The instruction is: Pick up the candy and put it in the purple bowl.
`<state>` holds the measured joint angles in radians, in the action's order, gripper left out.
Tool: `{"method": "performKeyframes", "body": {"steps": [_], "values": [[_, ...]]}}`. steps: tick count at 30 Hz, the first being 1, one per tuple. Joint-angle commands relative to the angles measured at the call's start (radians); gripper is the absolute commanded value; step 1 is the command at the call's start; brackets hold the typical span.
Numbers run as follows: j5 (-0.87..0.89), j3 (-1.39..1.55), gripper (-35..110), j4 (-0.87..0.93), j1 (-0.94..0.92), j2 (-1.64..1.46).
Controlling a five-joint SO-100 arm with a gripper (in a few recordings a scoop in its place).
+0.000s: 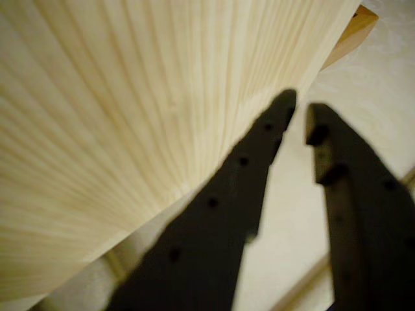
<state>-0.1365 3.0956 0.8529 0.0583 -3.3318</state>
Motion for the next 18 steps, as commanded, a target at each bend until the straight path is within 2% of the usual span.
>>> {"method": "performKeyframes", "body": {"steps": [1, 18], "values": [[0.040, 0.069, 0, 0.014, 0.011, -0.031], [0.072, 0.069, 0, 0.017, 0.012, -0.031]]}}
